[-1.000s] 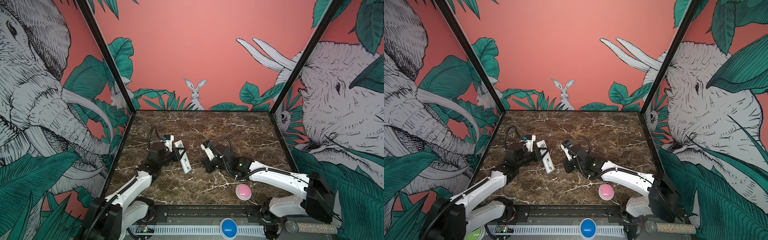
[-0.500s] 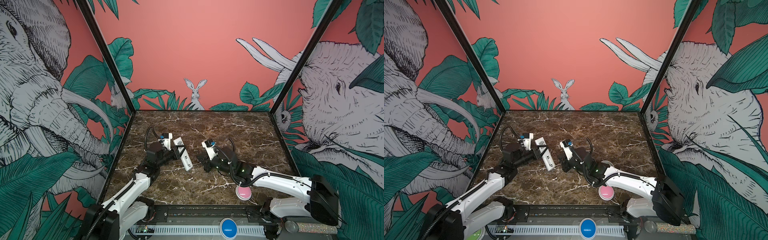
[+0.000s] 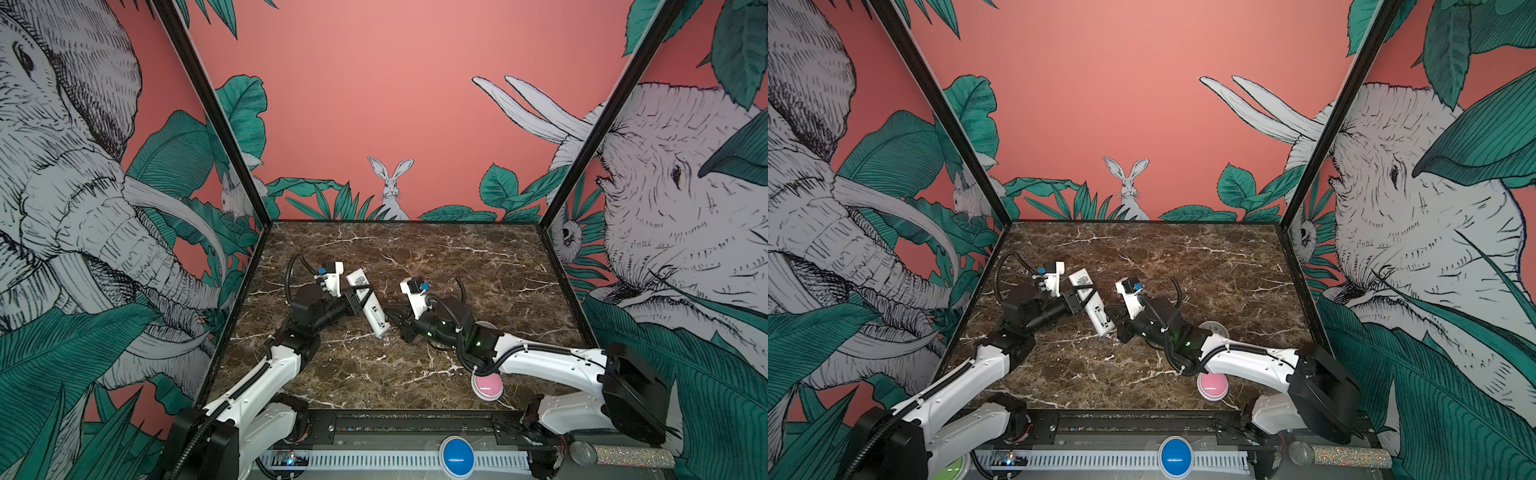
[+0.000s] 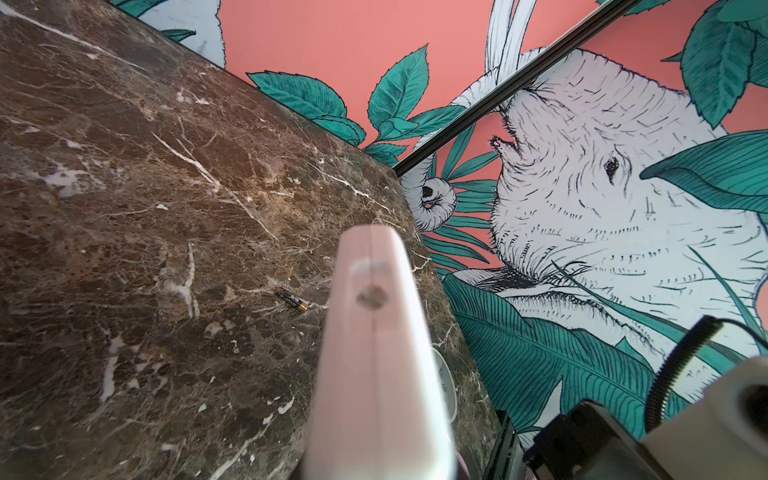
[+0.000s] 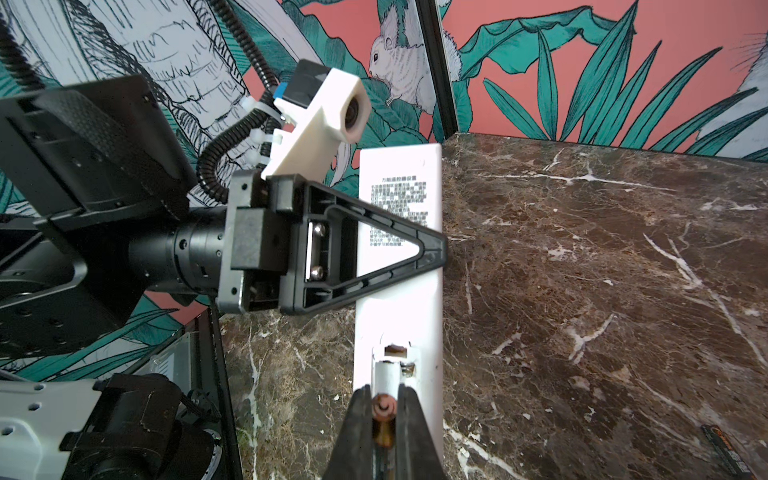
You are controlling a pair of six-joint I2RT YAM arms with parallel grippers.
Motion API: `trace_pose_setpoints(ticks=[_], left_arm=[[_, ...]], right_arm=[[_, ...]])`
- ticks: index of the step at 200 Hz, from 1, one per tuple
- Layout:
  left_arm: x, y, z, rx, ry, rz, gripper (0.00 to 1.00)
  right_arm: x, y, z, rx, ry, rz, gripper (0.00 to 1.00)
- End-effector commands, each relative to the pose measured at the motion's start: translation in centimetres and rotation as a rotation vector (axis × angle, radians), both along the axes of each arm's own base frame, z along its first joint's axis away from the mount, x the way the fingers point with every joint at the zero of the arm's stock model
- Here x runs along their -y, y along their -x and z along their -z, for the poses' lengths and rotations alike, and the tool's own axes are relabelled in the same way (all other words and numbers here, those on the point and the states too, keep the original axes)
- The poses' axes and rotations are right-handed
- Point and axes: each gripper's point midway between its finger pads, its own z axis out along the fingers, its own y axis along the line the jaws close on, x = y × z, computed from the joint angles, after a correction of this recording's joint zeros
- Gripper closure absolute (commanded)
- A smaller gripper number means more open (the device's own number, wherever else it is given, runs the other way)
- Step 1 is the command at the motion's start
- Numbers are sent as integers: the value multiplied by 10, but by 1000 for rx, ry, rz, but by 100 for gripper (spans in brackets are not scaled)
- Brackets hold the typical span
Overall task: Load the batteries into the remote control
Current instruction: 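Move the held battery over the remote's open compartment with the right gripper, then lower the battery into the compartment while the left gripper holds the remote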
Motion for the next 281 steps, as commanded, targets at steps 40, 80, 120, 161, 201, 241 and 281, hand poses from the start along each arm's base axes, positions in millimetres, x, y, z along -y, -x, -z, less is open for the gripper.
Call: trace_pose_setpoints(ticks=[40,80,120,161,201,241,281], left_arm=[[3,1,-26,91,55,27,100],[5,4,-28,115,71,43,100],[6,6,-29,130,75,56,100],[7,5,-28,130,80,57,100],[7,5,-29,134,89,60,100],[9,7,-33,147,96,73,100],[9,8,-34,154,100,81,100]], right_arm=[[-16,6,-19,32,-67,-50,100],[-15,6,-20,43,-63,-41,100],[-13,6,-28,64,-59,-34,100],[-9,4,-38,102,-44,-13,100],[-9,2,-36,109,-26,-6,100],[-12,-1,-33,115,-14,-3,100],[-18,-3,-34,121,-11,-10,100]])
